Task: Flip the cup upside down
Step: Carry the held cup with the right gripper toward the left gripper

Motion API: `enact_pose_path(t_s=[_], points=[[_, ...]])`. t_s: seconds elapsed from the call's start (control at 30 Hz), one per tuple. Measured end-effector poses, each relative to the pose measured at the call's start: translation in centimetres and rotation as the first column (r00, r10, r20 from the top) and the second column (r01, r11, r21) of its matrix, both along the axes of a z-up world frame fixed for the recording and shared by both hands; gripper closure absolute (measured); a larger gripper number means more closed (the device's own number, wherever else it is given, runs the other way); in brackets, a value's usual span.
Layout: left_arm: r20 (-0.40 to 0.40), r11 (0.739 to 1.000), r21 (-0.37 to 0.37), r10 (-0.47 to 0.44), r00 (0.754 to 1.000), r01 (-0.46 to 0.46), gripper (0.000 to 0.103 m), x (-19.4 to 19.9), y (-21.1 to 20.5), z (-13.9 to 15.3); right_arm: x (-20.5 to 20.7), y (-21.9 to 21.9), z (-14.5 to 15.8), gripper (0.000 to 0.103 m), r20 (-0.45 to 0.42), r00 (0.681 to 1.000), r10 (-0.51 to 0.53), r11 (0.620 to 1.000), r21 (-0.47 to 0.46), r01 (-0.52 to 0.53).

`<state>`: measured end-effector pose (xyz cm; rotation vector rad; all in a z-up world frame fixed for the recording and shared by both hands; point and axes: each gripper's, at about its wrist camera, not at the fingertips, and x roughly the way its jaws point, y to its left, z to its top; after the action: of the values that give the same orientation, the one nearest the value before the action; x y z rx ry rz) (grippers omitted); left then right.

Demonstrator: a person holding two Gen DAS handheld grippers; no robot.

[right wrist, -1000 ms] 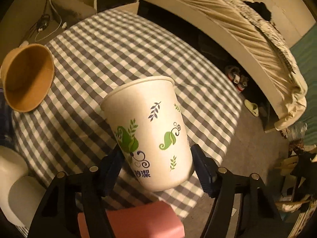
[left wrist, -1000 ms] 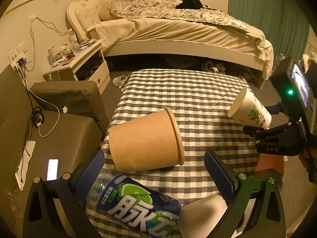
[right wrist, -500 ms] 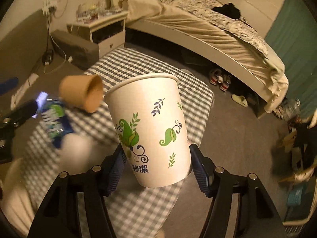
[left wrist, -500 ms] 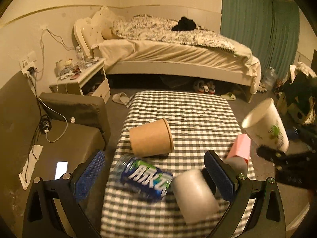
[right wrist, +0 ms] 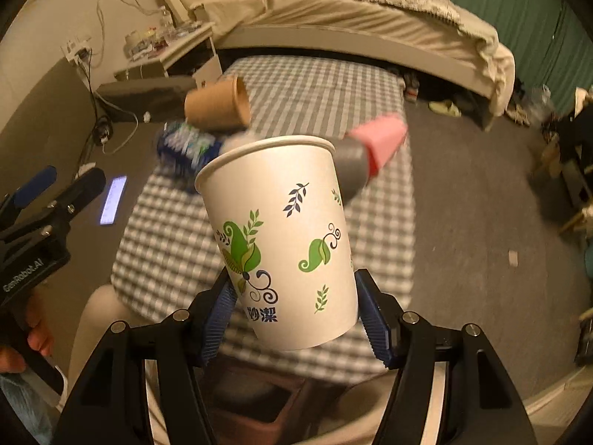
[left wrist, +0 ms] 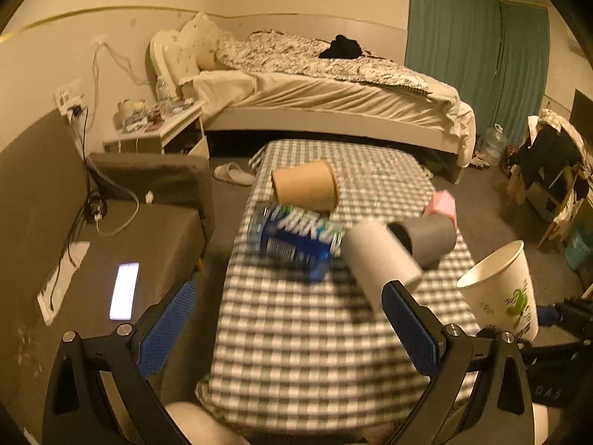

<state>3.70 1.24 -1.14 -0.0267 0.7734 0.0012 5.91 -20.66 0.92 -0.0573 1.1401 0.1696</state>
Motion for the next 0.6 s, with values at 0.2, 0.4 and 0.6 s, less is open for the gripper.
enact_pose_path(t_s=[0.2,0.4,0.6], points=[[-0.066,1.0,-0.016,0.019,0.998,-0.02,0.0,-2.5,0.3,-4.4,-2.6,1.6,-4.1,0.04,-0.041,0.999,-0.017,1.0,-0.011,0.016],[-0.108,0.999,0.007,0.035,0.994,-0.035,0.0,-2.9,0.6,-6.8,-2.3,1.5,-7.2,0.04,-0.072,0.996,-0.056,0.998,0.013,0.057],[-0.114,0.998,0.035,0.047,0.992,-0.044,0.0,-2.4,0.4,-7.2,-1.2,1.8,-8.9,0.04,-0.083,0.995,-0.063,0.998,0.026,0.065]])
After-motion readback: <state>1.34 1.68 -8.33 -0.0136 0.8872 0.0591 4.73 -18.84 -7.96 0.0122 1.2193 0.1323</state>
